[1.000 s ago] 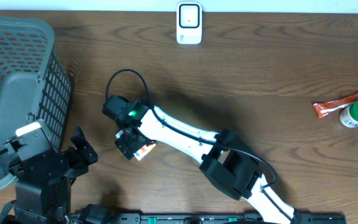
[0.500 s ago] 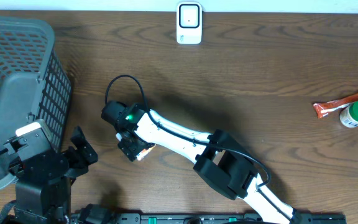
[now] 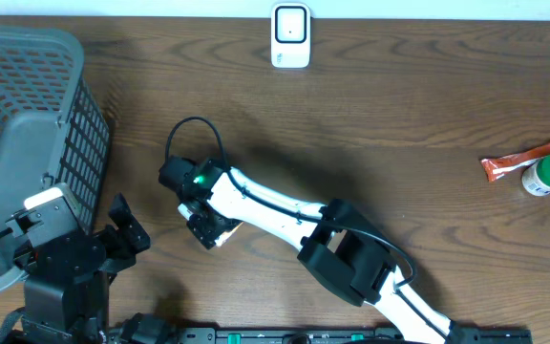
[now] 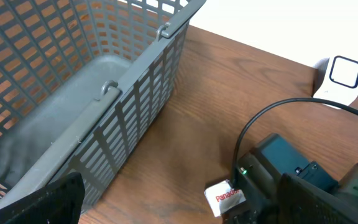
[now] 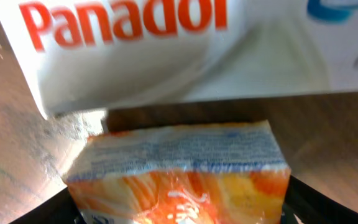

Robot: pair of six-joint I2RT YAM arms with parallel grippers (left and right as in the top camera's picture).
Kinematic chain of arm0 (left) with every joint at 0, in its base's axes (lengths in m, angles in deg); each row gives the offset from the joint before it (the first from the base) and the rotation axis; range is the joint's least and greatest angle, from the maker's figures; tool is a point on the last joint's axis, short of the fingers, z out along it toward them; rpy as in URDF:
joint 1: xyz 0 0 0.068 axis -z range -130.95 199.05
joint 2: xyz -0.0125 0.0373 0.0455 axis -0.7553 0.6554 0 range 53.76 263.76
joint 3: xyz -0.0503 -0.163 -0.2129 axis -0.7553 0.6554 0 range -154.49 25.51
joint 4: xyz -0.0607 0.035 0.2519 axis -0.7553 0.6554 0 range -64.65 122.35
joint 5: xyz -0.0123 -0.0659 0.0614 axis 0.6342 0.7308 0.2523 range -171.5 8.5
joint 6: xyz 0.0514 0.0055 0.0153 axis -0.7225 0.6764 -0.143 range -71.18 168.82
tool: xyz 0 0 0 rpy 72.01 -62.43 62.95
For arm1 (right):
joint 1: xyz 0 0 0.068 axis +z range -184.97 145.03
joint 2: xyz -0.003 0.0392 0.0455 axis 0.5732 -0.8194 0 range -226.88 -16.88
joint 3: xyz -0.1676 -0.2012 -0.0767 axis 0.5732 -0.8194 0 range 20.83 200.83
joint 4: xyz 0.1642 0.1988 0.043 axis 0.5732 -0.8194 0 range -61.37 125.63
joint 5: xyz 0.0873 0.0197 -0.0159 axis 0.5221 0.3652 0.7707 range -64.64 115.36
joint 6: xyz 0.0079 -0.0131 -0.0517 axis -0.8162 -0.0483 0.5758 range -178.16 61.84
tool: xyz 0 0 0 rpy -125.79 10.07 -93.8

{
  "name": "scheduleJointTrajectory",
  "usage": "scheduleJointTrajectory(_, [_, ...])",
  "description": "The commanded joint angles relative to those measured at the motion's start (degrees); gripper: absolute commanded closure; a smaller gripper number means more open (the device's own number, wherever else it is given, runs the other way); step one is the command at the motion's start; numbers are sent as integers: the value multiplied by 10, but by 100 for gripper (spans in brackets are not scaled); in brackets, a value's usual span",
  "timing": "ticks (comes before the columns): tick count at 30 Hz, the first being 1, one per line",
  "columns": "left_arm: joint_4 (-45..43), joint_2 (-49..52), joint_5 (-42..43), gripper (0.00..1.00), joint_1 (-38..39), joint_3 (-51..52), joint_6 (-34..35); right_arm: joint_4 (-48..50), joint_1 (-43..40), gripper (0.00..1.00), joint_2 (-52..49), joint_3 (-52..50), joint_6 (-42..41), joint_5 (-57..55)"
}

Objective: Scan the item barcode
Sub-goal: 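Reach the right gripper to the orange Kleenex pack and grasp it, then lift the Kleenex pack and hold it over the white scanner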

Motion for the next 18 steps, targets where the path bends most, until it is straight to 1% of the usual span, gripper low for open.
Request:
scheduleJointTrajectory(1, [1, 0, -3, 2, 1, -7, -3, -11, -25, 27, -18, 1, -4, 52])
scheduleJointTrajectory(7, [1, 0, -3, 2, 1, -7, -3, -16, -72, 39, -18, 2, -4, 95])
scheduleJointTrajectory(14, [1, 0, -3, 2, 1, -7, -3, -31, -112, 38, -18, 14, -3, 100])
scheduleJointTrajectory(18, [1, 0, -3, 2, 1, -7, -3, -71, -142, 38, -17, 52, 3, 100])
